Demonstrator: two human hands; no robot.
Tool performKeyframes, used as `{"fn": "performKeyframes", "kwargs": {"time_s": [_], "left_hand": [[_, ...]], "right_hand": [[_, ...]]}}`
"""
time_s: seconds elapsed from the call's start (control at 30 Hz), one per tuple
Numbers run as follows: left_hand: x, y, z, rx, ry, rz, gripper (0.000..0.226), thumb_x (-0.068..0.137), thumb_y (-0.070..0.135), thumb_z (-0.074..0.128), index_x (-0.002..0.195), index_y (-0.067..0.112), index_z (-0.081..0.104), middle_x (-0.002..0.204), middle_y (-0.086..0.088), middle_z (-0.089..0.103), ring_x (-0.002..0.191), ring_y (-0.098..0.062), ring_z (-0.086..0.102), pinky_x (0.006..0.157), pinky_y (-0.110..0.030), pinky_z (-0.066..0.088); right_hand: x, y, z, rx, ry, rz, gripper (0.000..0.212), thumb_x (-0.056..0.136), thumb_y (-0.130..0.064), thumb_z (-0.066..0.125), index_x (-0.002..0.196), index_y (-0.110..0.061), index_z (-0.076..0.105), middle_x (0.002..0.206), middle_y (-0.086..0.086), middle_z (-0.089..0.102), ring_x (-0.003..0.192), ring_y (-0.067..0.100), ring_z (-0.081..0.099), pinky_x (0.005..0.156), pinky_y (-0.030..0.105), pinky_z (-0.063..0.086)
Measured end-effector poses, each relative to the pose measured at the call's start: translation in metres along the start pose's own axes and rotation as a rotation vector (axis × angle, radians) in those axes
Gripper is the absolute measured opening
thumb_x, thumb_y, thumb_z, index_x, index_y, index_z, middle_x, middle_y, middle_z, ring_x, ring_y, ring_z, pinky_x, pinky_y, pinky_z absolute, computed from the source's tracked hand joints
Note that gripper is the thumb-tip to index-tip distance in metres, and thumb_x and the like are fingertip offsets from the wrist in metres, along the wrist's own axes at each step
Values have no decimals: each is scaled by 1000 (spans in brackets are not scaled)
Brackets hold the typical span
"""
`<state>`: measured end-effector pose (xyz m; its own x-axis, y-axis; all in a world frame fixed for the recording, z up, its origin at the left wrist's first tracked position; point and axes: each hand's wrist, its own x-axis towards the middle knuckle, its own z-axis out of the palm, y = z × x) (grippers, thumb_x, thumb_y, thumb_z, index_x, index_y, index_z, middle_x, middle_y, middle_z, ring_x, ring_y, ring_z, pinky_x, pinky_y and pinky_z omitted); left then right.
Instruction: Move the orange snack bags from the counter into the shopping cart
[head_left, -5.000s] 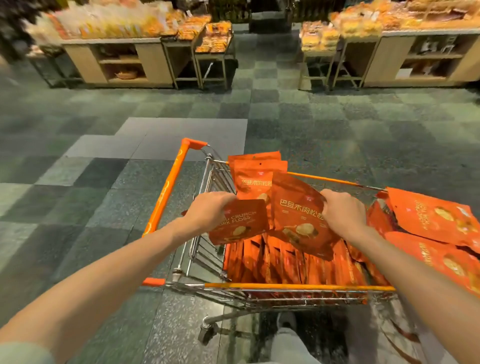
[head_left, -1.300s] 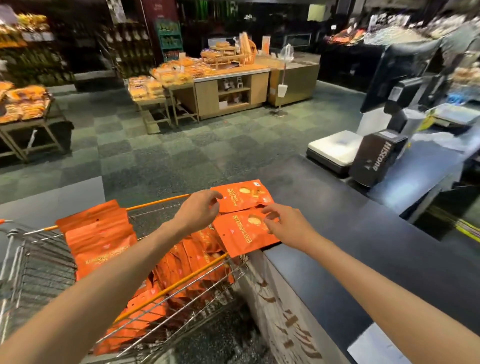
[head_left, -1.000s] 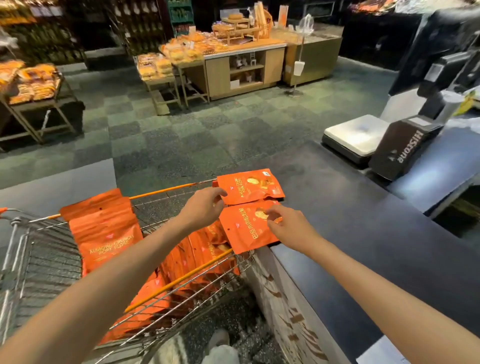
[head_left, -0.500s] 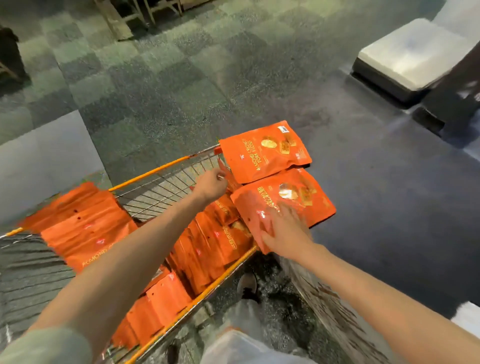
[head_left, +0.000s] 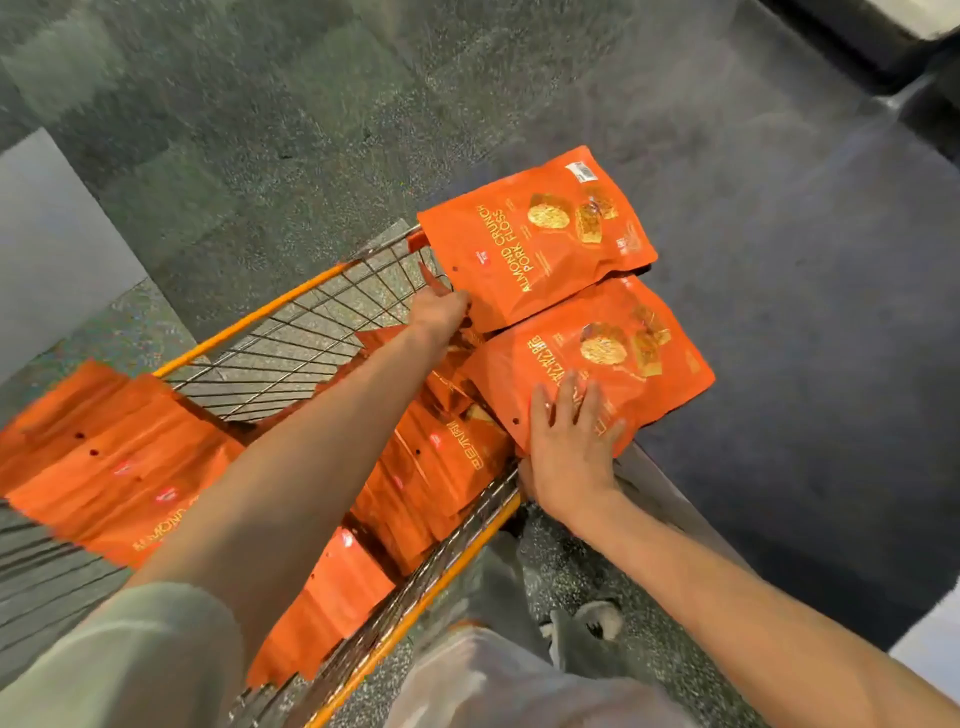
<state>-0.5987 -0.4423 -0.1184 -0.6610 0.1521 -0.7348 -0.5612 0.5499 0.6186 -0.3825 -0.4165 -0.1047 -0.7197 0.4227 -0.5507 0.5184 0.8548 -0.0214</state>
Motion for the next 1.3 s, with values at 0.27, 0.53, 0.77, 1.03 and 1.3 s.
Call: {"fn": "performKeyframes", "kwargs": {"time_s": [0.27,0.53,0.77,1.03,1.3], "left_hand": [[7,4,10,-56,103,86,10,84,18,63,76,16,58,85,-12,69,76,-29,66,69,-39,57],[-25,14,13,129,175,326,4,91,17,53,91,16,56,97,-11,66,94,-29,63,88,-41,52],[-85,30,6,200,240,585,10,89,11,50,91,12,60,82,-7,61,85,-32,60,78,-38,46],[-191,38,-15,232,420,855,16,90,7,50,98,1,62,99,-18,67,95,-34,59,79,-36,39],[-289,0,-40,140,608,984,19,92,6,47,94,4,65,93,-15,69,91,-32,61,76,-34,40]], "right_hand": [[-3,9,-10,36,-7,-52,68,95,-38,36,151,-12,7,158,22,-6,143,50,-4,107,71,21],[-9,36,-18,141,45,-109,43,95,-12,39,137,-5,41,153,11,31,145,32,19,109,57,31],[-44,65,-42,136,219,-129,22,91,-7,44,111,-10,53,106,12,62,96,34,59,64,34,33],[-100,107,-89,105,478,-137,19,90,-7,43,104,-11,54,101,19,66,91,42,63,66,41,44],[-169,143,-121,145,691,-127,7,89,-6,42,86,-8,48,82,21,62,75,44,58,56,38,37]]}}
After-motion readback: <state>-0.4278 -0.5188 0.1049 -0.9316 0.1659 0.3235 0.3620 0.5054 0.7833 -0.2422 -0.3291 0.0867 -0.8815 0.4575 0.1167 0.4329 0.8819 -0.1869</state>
